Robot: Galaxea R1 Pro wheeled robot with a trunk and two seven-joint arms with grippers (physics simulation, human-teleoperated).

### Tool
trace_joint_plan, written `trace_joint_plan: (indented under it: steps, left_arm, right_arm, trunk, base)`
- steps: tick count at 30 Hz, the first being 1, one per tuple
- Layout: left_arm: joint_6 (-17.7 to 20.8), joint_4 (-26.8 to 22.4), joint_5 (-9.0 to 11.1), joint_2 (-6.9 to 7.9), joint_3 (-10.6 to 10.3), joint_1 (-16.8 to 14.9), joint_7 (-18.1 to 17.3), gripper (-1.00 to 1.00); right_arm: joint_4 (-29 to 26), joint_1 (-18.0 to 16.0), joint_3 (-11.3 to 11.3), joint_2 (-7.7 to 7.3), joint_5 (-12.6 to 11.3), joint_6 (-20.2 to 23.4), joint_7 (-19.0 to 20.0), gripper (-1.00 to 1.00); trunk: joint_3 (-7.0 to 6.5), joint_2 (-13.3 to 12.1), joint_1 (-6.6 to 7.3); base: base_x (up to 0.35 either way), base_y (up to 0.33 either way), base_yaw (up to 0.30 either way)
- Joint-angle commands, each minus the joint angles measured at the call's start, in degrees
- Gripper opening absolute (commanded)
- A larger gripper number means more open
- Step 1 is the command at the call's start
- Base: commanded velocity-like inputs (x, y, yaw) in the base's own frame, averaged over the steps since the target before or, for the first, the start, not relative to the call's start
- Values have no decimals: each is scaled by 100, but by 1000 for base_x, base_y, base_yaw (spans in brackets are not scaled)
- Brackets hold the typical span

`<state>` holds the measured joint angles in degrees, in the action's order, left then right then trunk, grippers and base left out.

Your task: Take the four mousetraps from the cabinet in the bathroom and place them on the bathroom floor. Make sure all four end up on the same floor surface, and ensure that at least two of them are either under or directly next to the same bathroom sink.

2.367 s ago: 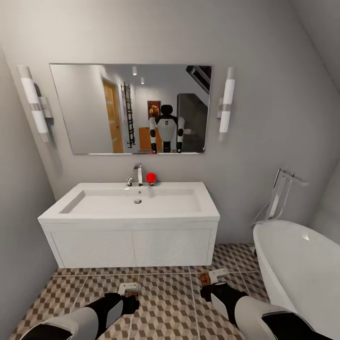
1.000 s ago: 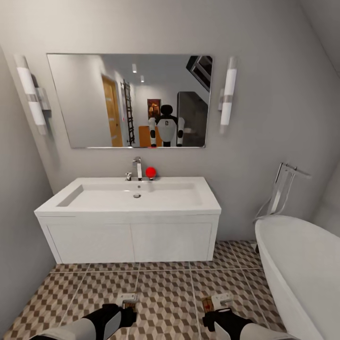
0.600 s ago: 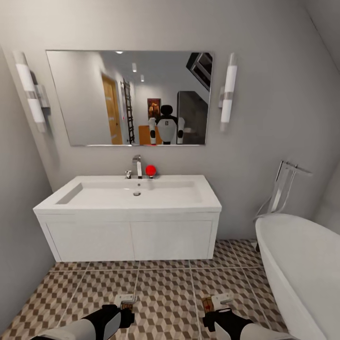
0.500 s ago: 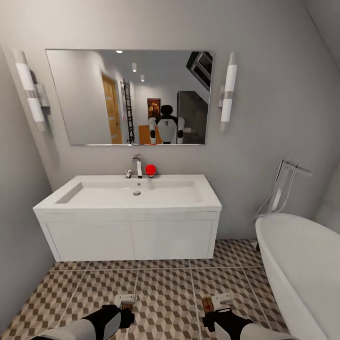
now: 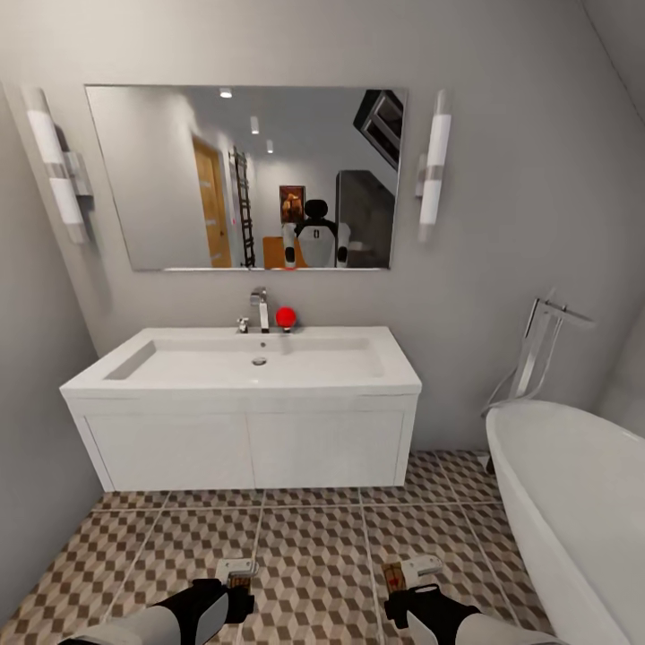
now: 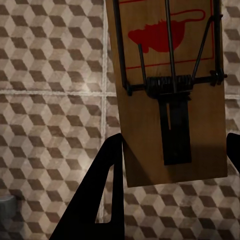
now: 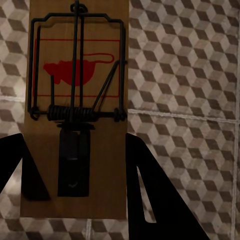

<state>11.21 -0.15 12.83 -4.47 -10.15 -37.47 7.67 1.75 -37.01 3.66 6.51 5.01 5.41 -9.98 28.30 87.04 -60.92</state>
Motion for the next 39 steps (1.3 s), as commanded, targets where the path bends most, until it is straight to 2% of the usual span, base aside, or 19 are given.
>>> trace_joint_plan:
  steps: [1,39]
  left_arm:
    - [22,-2,44,-1,-48,-3,33,-100]
    - [22,-2,44,-1,-48,-3,34,-100]
  right_arm:
    - [10,-8,34,3,36,20,-21,-100]
    - [10,-8,38,-6,35,-162,-4,-100]
  trunk:
    - [24,45,-22]
    - [707,1569,-857]
  base:
    - [0,0,0]
    - [0,0,0]
